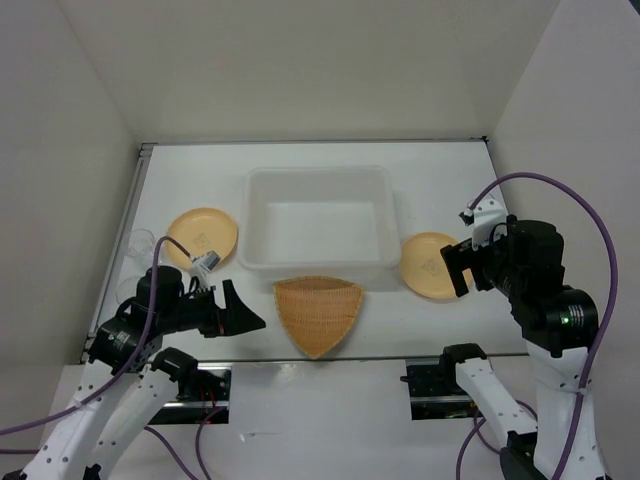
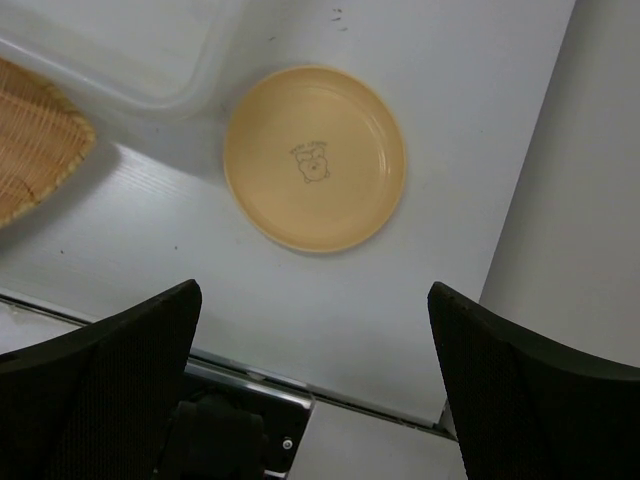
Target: Place the mixed dishes into the plastic bin
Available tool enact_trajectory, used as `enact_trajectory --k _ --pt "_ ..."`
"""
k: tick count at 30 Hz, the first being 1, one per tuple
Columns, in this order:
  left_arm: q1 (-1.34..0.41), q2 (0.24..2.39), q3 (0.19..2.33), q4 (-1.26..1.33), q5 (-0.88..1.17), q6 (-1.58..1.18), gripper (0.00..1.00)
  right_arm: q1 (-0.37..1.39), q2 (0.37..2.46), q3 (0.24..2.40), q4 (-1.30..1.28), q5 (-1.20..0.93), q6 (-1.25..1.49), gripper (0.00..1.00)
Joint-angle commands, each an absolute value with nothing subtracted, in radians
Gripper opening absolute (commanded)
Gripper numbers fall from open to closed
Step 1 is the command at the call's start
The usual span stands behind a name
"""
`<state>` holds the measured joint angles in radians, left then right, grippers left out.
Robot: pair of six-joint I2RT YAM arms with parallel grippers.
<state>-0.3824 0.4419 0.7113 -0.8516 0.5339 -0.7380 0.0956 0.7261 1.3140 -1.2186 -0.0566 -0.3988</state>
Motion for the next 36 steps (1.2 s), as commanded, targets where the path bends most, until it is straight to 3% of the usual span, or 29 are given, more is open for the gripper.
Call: enact_trajectory --k 1,13,22,30,36 --pt "-0.385 0.428 0.603 -0.737 0.626 -0.845 1.00 0.094 0.706 1.305 -1.204 0.004 -0.387 0.98" --pt "-0.526 0.505 0.358 -0.353 0.494 -1.175 1.00 0.084 0.687 1.278 -1.192 0.005 -0.365 0.98" --pt "-0.781 0.863 0.394 -0.178 0.217 -1.374 1.00 0.075 0.678 1.258 -1.183 0.023 -0.354 0.98" --pt "-0.799 0.926 0.308 -0.004 0.169 -1.482 1.00 0.075 0.650 1.258 -1.183 0.041 -0.354 0.98" --pt "-0.824 1.162 0.366 0.067 0.167 -1.471 1.00 0.075 0.650 1.238 -1.183 0.041 -0.354 0.98"
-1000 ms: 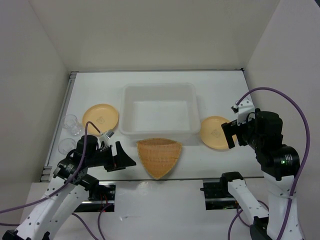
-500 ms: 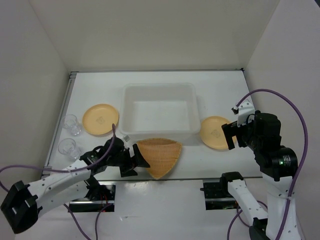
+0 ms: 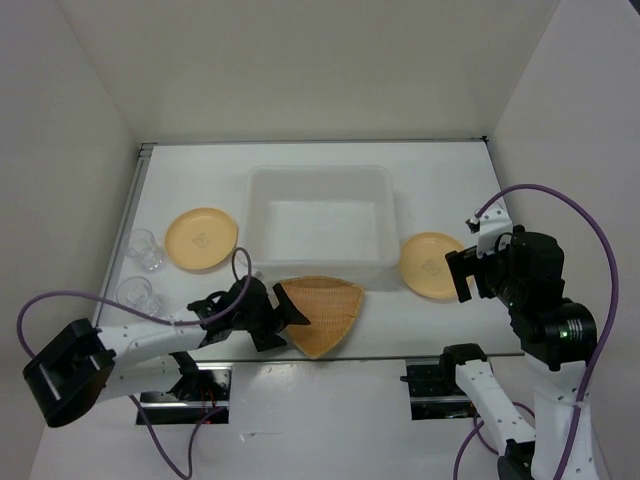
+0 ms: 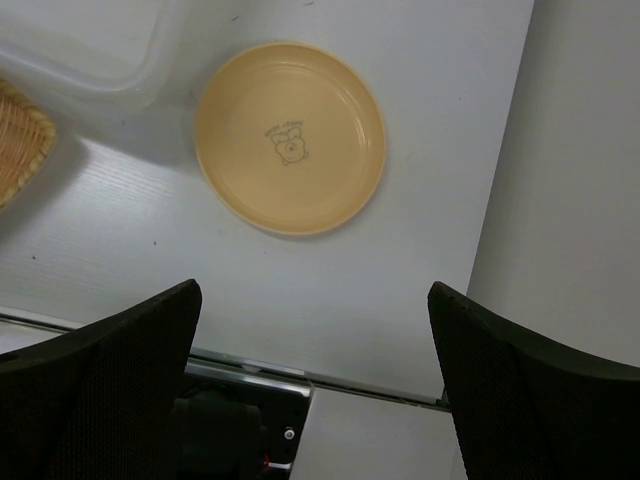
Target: Place the mixed dishes into the plastic bin
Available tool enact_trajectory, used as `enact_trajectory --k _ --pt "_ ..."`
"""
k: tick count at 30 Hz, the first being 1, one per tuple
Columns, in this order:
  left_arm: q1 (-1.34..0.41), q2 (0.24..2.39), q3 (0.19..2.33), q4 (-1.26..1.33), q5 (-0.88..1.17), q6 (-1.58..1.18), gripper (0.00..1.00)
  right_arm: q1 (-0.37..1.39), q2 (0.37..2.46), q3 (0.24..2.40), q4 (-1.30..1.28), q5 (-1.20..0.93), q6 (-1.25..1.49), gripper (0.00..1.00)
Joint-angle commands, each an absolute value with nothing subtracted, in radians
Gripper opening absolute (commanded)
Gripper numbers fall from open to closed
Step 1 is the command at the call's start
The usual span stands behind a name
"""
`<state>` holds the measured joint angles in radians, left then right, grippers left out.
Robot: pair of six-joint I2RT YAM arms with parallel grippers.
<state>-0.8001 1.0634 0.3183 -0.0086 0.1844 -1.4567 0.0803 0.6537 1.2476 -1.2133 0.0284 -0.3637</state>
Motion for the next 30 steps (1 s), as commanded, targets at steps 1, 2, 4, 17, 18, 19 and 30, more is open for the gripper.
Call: enact_trajectory --k 1,2,4,17,18,19,30 --pt "-0.824 1.190 0.379 0.067 0.167 -1.471 1.00 0.075 0.650 1.238 -1.183 0.041 -0.354 0.98" --pt "-0.834 1.216 0.390 0.080 0.167 -1.471 1.00 0.075 0.641 1.238 -1.183 0.052 -0.354 0.98" --pt "-0.857 1.272 0.402 0.109 0.176 -1.471 0.98 0.075 0.641 1.229 -1.183 0.052 -0.354 0.98" --pt "-0.888 1.181 0.435 -0.060 0.178 -1.528 0.15 0.075 0.600 1.201 -1.183 0.086 -0.354 0.98" --pt "-0.888 1.130 0.449 -0.095 0.178 -1.528 0.03 0.075 0.600 1.192 -1.183 0.086 -0.354 0.98" --pt "-0.888 1.100 0.489 -0.185 0.189 -1.528 0.00 0.075 0.591 1.192 -1.183 0.097 -0.354 0.98" --pt "-0.888 0.975 1.017 -0.574 0.350 -1.390 0.00 0.066 0.549 1.126 -1.155 0.106 -0.345 0.98"
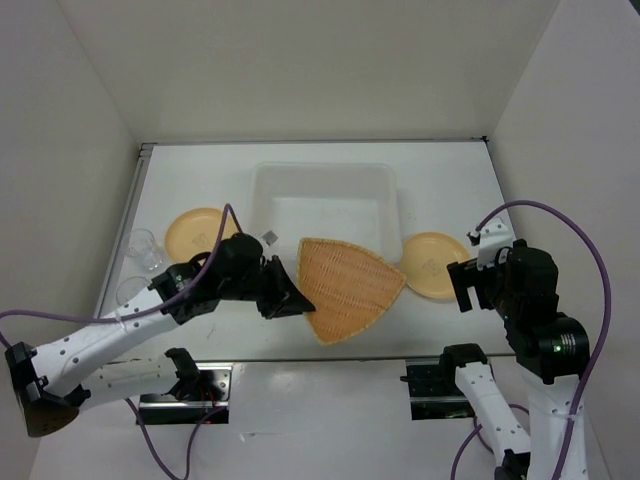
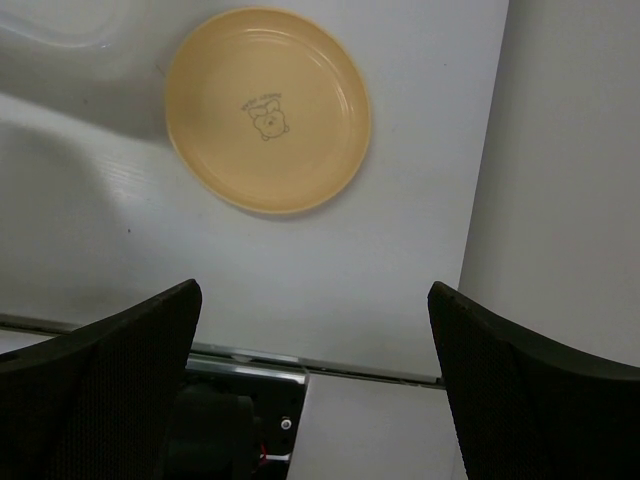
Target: Place the mixed dishes into the plastic bin
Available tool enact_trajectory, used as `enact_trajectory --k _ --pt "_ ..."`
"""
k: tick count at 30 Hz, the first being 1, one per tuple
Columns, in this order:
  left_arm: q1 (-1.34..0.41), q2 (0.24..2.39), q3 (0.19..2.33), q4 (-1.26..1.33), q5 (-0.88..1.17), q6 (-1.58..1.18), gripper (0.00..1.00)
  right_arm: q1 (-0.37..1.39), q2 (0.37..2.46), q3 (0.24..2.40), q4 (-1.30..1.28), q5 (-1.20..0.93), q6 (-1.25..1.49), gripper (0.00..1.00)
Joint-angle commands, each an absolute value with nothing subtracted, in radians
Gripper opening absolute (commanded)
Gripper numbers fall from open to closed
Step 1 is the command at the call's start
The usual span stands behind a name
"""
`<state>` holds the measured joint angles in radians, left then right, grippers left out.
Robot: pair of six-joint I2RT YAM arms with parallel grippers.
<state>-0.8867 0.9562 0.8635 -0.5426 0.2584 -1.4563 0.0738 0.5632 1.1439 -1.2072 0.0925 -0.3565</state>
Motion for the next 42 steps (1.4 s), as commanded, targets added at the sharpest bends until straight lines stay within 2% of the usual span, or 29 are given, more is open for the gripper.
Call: enact_trajectory --k 1,5,7,11,15,18,20,24,30,42 --pt "-0.888 1.009 1.128 -0.596 0.350 -1.390 0.00 0.066 0.549 1.126 -1.155 0.116 -0.345 0.98" --pt "-0.885 1.019 1.230 -0.516 0.110 -1.425 0.00 0.066 0.540 1.117 -1.146 0.126 -0.336 0.98" --pt "-0.792 1.089 1.230 -0.451 0.089 -1.411 0.00 0.066 0.540 1.117 -1.146 0.126 -0.325 0.98" --pt "-0.718 1.349 1.311 -0.315 0.072 -1.387 0.00 0.054 0.561 1.141 -1.135 0.126 -0.316 0.98" --pt "-0.692 1.613 1.483 -0.350 -0.029 -1.350 0.00 0.044 0.574 1.195 -1.126 0.135 -0.316 0.98" --pt "-0.667 1.718 1.571 -0.350 -0.038 -1.348 0.00 0.044 0.574 1.226 -1.126 0.144 -0.316 0.98" --pt "-0.643 1.736 1.586 -0.382 -0.038 -1.396 0.00 0.044 0.574 1.226 -1.126 0.144 -0.307 0.98" --pt "-0.632 1.695 1.474 -0.332 -0.106 -1.453 0.00 0.035 0.565 1.235 -1.126 0.155 -0.307 0.98" --pt "-0.611 1.686 1.396 -0.310 -0.097 -1.488 0.00 0.026 0.555 1.215 -1.126 0.155 -0.307 0.98" --pt "-0.621 1.844 1.390 -0.290 -0.067 -1.536 0.00 0.026 0.545 1.215 -1.126 0.164 -0.298 0.98"
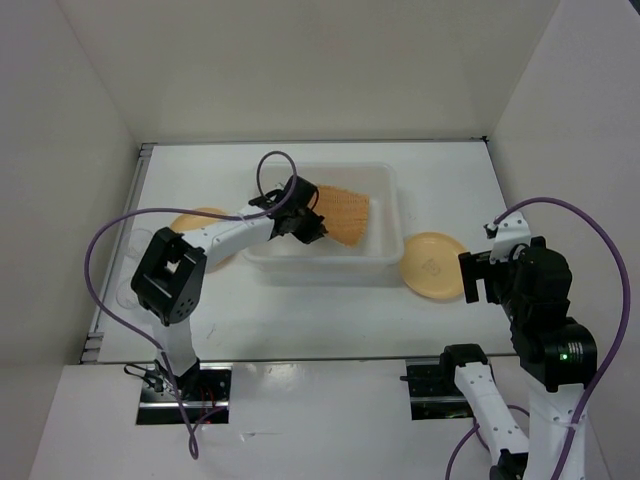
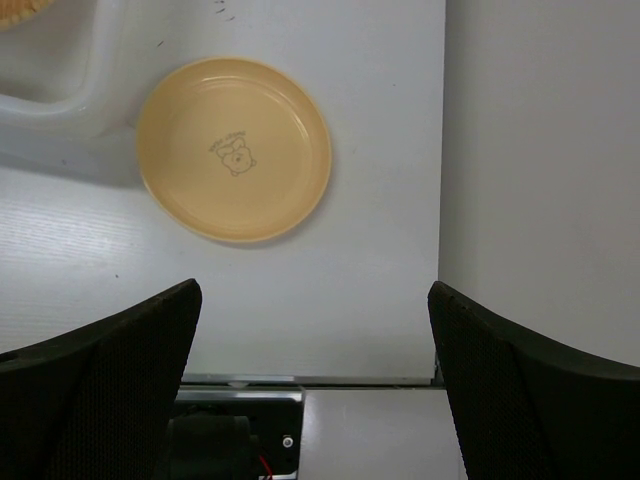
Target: Place the mixed dishes into the plastic bin
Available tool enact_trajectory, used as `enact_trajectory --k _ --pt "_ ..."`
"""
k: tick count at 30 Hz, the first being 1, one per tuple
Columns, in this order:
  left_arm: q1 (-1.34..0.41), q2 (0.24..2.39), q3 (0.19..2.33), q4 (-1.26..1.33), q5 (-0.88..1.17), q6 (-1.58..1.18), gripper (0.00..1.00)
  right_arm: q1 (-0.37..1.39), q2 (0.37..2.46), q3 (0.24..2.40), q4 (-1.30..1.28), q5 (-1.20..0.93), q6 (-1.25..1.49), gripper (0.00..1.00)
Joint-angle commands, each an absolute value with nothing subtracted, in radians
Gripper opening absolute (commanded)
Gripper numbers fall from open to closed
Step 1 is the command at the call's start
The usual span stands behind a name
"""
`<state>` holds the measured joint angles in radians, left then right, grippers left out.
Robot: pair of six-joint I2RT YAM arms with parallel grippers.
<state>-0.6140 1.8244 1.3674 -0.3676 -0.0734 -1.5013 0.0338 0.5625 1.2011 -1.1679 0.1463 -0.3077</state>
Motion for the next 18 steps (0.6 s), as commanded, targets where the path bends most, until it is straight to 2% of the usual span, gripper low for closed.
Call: enact_trajectory --k 1,7,8,12,14,15,18 --pt "-0.621 1.864 1.403 -0.290 -0.067 -1.536 0.00 0.026 0.545 1.204 -1.126 0.164 -0.298 0.98" --pt "-0.621 1.885 1.379 -0.272 -0.032 -1.554 0.10 0.017 0.535 1.186 -1.126 0.173 -0.298 0.98" --pt "-0.621 1.897 1.379 -0.258 -0.016 -1.554 0.18 0.017 0.535 1.186 -1.126 0.173 -0.298 0.98" --pt "-0.621 1.936 1.382 -0.258 0.041 -1.545 0.26 0.017 0.535 1.186 -1.126 0.173 -0.298 0.98" --pt "-0.621 1.948 1.407 -0.258 0.041 -1.533 0.38 0.008 0.535 1.186 -1.126 0.173 -0.298 0.98" --pt "-0.621 1.948 1.407 -0.268 0.041 -1.532 0.52 0.008 0.535 1.177 -1.126 0.173 -0.298 0.98" --pt "-0.621 1.948 1.434 -0.278 0.041 -1.511 0.67 -0.001 0.535 1.166 -1.126 0.195 -0.288 0.98"
